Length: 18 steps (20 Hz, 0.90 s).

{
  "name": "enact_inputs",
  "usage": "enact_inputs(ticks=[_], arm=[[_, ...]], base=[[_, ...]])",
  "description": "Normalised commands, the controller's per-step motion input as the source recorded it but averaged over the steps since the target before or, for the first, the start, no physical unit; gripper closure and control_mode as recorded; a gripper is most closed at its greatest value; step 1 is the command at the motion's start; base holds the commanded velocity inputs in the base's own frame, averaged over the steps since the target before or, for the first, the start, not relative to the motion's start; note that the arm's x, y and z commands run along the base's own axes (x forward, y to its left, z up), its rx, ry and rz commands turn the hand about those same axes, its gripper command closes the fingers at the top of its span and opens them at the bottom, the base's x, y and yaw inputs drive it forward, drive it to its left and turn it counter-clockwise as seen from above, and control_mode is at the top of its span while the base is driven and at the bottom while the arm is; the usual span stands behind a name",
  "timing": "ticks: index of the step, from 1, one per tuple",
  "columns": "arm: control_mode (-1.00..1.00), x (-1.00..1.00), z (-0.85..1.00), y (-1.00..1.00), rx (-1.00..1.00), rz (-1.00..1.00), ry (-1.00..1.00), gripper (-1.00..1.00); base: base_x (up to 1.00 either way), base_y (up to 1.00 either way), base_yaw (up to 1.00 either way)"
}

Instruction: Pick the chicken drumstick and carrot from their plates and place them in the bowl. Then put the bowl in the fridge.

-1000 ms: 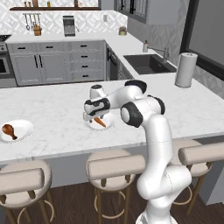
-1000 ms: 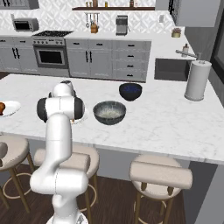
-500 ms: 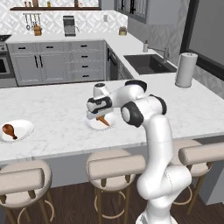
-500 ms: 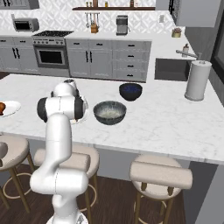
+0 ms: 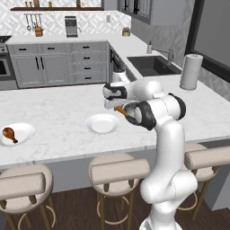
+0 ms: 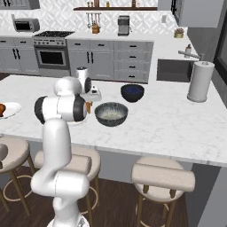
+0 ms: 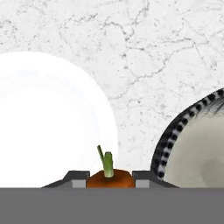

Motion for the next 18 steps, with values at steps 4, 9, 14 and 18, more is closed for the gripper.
enact_inputs(ticks=[4,9,14,18], arm=[[-1.0,-0.11,0.5,-1.0,-0.01,-0.04,0.0,1.0],[-1.0,0.07,-0.02,-1.0,-0.01,-0.02,0.0,1.0],[-1.0,0.02,-0.55,-0.47,0.0,0.0,0.0,1.0],[-1.0,0.03,-0.52,0.0,0.0,0.0,0.0,1.0]], base=[[0.0,0.0,0.0],[0.0,0.0,0.0],[0.0,0.0,0.0],[0.0,0.0,0.0]])
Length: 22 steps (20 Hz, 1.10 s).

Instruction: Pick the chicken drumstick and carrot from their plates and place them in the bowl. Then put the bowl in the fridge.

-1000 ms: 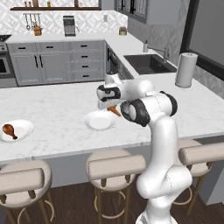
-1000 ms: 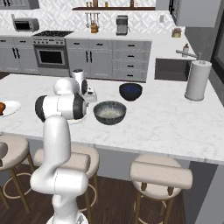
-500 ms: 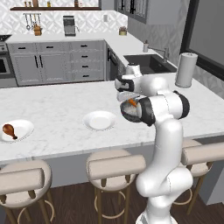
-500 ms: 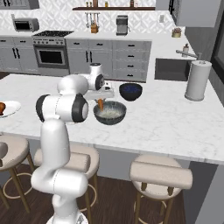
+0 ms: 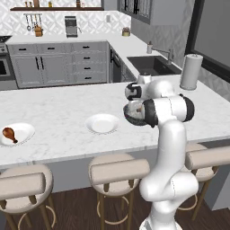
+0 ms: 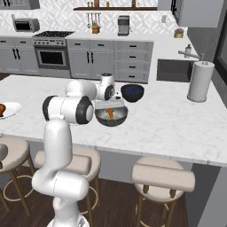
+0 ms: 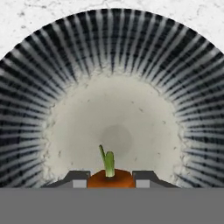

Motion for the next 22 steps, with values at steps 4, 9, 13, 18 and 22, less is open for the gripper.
enact_inputs(ticks=[4,9,13,18,22], arm=[[-1.0,0.0,-0.3,0.0,0.0,0.0,0.0,1.0],[-1.0,0.02,-0.13,0.0,0.0,0.0,0.0,-1.0],[-1.0,0.11,0.0,0.0,0.0,0.0,0.0,-1.0],[-1.0,0.01,0.44,0.0,0.0,0.0,0.01,-1.0],[-1.0,-0.81,1.0,0.0,0.0,-0.01,-0.01,-1.0]], base=[[0.0,0.0,0.0],[0.0,0.0,0.0],[0.0,0.0,0.0],[0.0,0.0,0.0],[0.0,0.0,0.0]])
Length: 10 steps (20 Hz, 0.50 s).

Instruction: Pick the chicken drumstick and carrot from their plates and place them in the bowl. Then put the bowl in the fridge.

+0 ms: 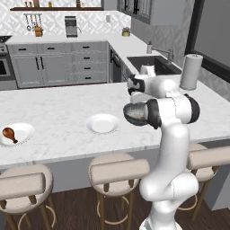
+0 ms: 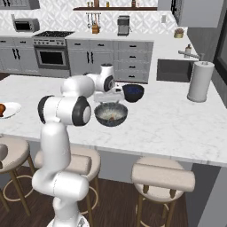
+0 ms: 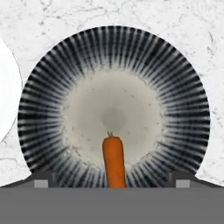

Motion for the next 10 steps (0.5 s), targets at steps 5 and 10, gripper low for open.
enact_inputs(ticks=[5,10], arm=[[-1.0,-1.0,0.21,0.21,0.01,-0.14,-0.1,-1.0],[-1.0,-1.0,-0.01,0.42,0.01,-0.22,-0.09,-1.0]], base=[[0.0,0.0,0.0],[0.0,0.0,0.0]])
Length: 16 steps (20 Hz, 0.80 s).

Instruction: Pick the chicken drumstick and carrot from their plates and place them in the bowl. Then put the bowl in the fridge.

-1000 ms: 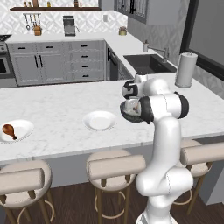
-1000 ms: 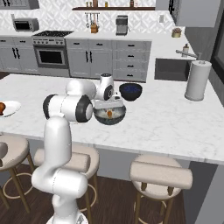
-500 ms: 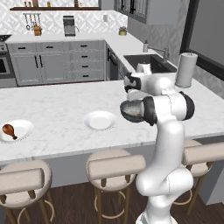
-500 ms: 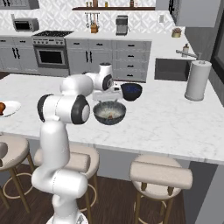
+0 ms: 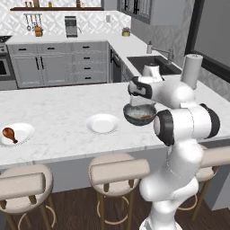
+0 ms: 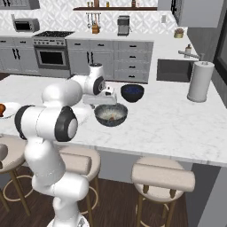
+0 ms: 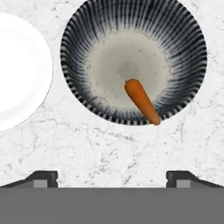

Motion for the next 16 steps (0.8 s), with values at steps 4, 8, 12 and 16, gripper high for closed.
enact_inputs(ticks=[4,8,12,16], arm=[[-1.0,-1.0,0.0,0.33,0.01,-0.17,-0.01,-1.0],[-1.0,-1.0,0.0,0.11,0.01,-0.08,0.0,-1.0],[-1.0,-0.36,0.0,0.0,0.01,0.0,-0.02,-1.0],[-1.0,-0.02,0.0,0.0,0.0,0.0,0.0,-1.0]], base=[[0.0,0.0,0.0],[0.0,0.0,0.0],[0.0,0.0,0.0],[0.0,0.0,0.0]])
